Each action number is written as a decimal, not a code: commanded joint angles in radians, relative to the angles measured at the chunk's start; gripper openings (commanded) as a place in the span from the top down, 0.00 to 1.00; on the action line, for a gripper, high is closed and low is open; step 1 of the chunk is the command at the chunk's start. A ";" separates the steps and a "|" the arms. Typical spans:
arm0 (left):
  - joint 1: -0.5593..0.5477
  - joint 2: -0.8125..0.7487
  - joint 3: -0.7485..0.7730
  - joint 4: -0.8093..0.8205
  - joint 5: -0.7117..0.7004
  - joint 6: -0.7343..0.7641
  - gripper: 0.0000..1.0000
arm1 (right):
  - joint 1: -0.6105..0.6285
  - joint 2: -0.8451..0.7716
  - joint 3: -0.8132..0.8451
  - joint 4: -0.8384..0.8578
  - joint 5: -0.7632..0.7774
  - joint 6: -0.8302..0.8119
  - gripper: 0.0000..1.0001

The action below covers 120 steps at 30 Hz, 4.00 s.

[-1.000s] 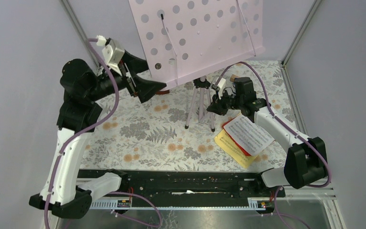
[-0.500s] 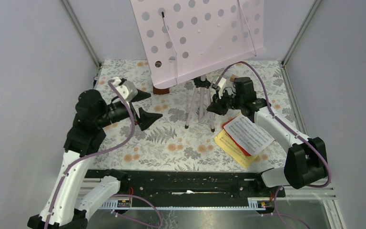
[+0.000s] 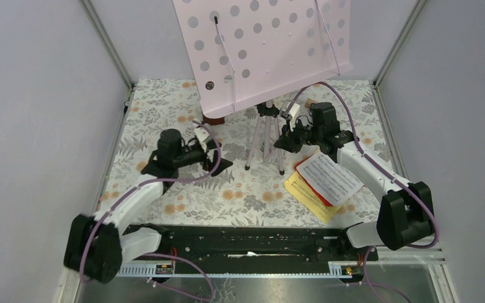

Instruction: Set up the instrument practice props

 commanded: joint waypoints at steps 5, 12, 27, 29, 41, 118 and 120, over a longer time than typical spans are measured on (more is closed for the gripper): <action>-0.118 0.402 0.134 0.424 -0.031 0.017 0.09 | 0.000 0.017 -0.045 -0.156 0.003 0.093 1.00; -0.193 0.636 0.217 0.553 -0.084 -0.009 0.15 | 0.000 0.022 -0.041 -0.145 0.000 0.105 1.00; -0.219 0.787 0.172 0.822 -0.170 -0.116 0.52 | 0.001 0.019 -0.074 -0.107 -0.003 0.114 1.00; -0.219 0.781 0.167 0.822 -0.177 -0.114 0.58 | 0.002 0.019 -0.074 -0.105 -0.005 0.114 1.00; -0.214 0.681 0.106 0.720 -0.239 0.056 1.00 | 0.016 0.030 -0.056 -0.099 0.005 0.114 1.00; -0.090 0.195 -0.049 0.055 -0.024 0.122 0.37 | 0.252 0.039 -0.044 -0.383 0.183 -0.026 1.00; -0.091 0.180 -0.052 0.073 -0.017 0.120 0.29 | 0.252 0.044 -0.041 -0.377 0.178 -0.026 1.00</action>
